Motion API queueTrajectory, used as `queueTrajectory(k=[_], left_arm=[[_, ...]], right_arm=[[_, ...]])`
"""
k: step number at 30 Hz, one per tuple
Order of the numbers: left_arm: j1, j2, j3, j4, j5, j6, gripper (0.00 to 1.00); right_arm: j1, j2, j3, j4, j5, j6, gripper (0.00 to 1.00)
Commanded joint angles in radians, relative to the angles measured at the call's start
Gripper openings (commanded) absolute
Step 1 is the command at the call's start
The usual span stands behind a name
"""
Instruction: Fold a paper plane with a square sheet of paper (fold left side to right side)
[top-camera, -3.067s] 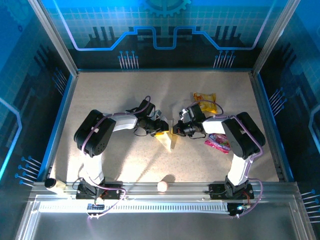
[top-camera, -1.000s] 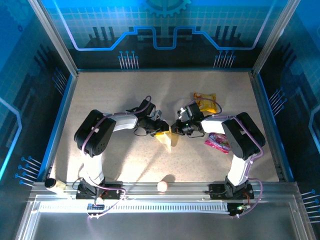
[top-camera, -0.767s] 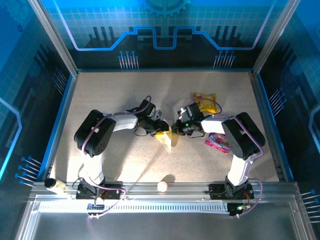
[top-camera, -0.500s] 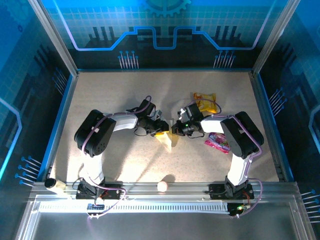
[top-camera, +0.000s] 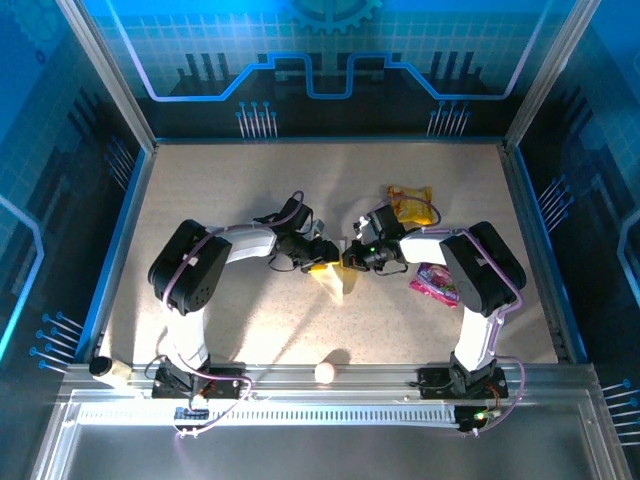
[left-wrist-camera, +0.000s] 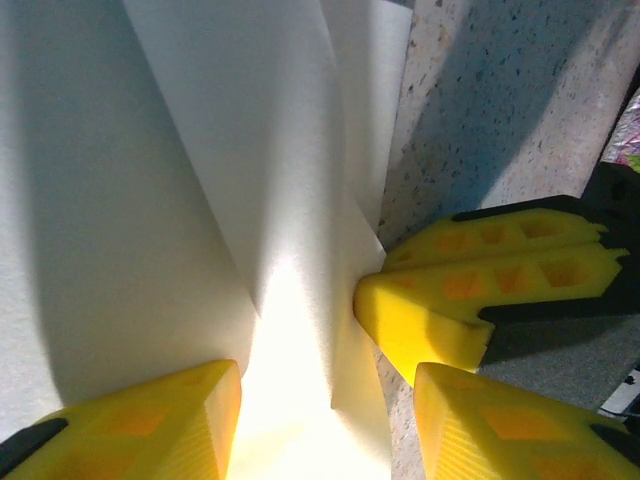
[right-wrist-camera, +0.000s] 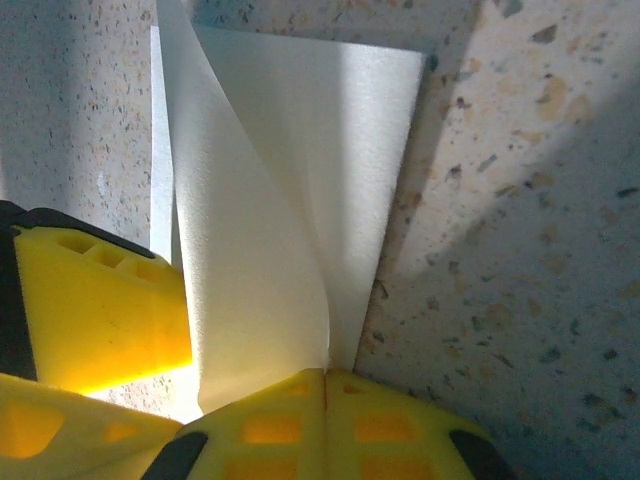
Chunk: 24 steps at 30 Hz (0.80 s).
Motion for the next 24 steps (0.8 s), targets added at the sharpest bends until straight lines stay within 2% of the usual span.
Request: queueTrajectory(k=[1,7,14,17,24], left_arm=[[-0.005,-0.064,0.039,-0.091,-0.043,0.036,0.52],[0.007,-0.13,0.049,-0.143,-0.088,0.05,0.51],[0.012,-0.088,0.085,-0.114,0.005,0.041,0.24],[-0.005,-0.044,0.112,-0.101,0.031,0.038,0.17],[-0.018,0.025,0.126,-0.084,0.025,0.027,0.13]], right_arm=[[0.032,0.077,-0.015,-0.071,0.079,-0.016,0.0],[0.037,0.08,-0.014,-0.067,0.076,-0.013,0.0],[0.038,0.074,-0.016,-0.08,0.087,-0.016,0.0],[0.04,0.074,-0.015,-0.082,0.09,-0.016,0.0],[0.044,0.072,-0.01,-0.103,0.103,-0.024,0.0]])
